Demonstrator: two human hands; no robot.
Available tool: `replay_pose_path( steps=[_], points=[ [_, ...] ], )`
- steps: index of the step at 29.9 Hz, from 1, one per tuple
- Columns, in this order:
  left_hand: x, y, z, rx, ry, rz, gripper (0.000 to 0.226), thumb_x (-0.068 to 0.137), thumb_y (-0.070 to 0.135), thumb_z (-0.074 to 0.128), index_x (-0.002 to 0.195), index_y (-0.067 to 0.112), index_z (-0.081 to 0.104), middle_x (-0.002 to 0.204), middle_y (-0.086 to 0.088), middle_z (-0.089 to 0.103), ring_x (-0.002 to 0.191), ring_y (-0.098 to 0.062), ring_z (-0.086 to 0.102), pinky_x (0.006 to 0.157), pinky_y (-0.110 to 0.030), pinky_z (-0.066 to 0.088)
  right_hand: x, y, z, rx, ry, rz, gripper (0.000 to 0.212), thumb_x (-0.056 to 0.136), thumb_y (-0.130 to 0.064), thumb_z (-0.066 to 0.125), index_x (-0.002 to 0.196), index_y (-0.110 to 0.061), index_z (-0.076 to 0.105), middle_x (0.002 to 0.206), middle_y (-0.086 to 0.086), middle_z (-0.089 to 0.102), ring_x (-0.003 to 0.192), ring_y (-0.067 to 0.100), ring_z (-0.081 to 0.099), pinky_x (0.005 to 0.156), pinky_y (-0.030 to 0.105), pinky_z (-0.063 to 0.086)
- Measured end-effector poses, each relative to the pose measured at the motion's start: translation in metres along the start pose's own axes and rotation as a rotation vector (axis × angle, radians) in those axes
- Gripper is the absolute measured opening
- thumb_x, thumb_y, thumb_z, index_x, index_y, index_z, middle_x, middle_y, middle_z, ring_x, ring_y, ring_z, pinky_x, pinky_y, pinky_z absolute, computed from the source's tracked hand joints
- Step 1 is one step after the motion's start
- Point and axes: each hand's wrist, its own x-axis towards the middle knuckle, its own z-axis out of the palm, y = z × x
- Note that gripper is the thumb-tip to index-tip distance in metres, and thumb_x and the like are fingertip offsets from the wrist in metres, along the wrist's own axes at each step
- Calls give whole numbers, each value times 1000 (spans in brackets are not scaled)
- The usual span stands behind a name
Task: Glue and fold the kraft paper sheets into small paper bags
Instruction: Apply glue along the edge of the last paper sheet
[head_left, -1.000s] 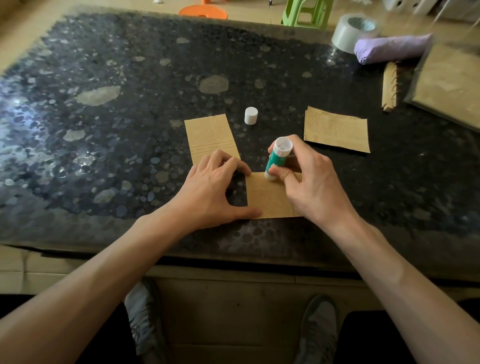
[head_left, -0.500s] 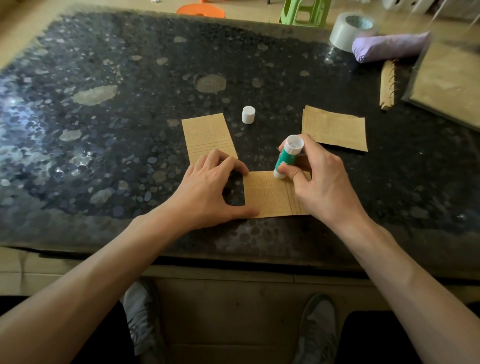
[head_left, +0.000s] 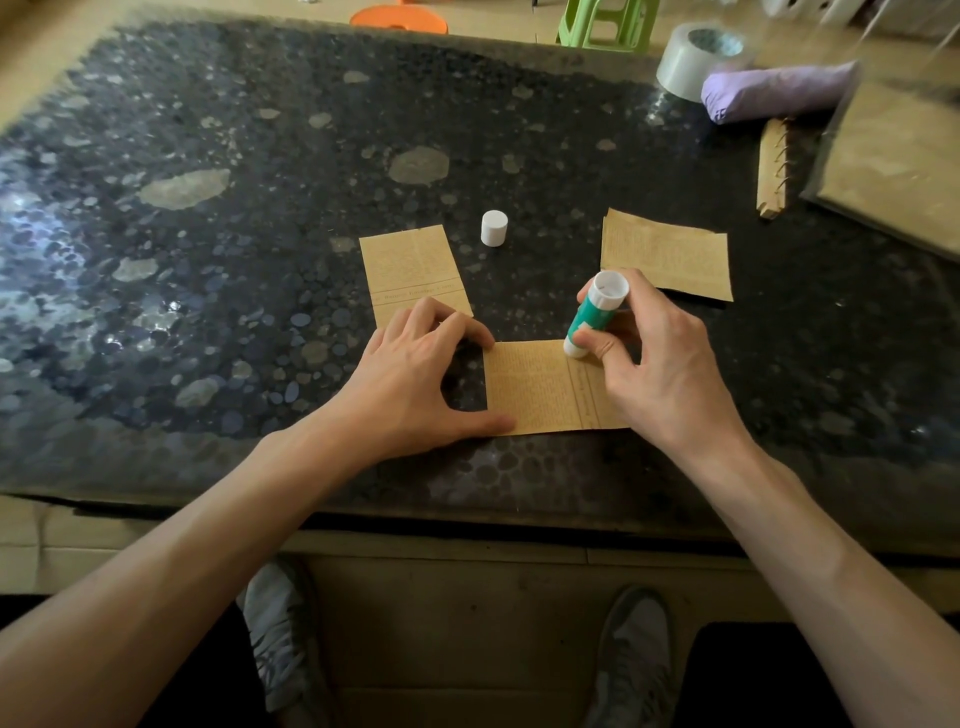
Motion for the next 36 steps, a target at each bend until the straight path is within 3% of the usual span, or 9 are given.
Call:
replay_pose_path(
  steps=[9, 23, 36],
  points=[
    [-1, 1, -1, 1, -6, -3, 83, 62, 79, 65, 134, 40, 48, 131, 12, 37, 127, -9, 33, 107, -30, 24, -1, 7, -5, -28, 23, 30, 34, 95, -18, 73, 126, -15, 59, 116, -7, 65, 107, 5, 60, 83, 3, 42],
    [0, 0, 0, 0, 10, 10, 82, 63, 78, 68, 133, 42, 47, 129, 16, 33, 121, -2, 27, 105, -30, 24, -3, 10, -10, -70, 61, 87, 32, 96, -18, 72, 124, -14, 58, 113, -10, 59, 103, 4, 55, 76, 0, 38],
    [0, 0, 0, 4, 6, 3, 83, 62, 80, 65, 133, 41, 48, 130, 14, 36, 124, -6, 31, 106, -30, 25, -2, 13, -12, -61, 77, 122, 31, 96, -17, 71, 124, -14, 58, 113, -8, 60, 104, 6, 58, 80, 7, 39]
  ],
)
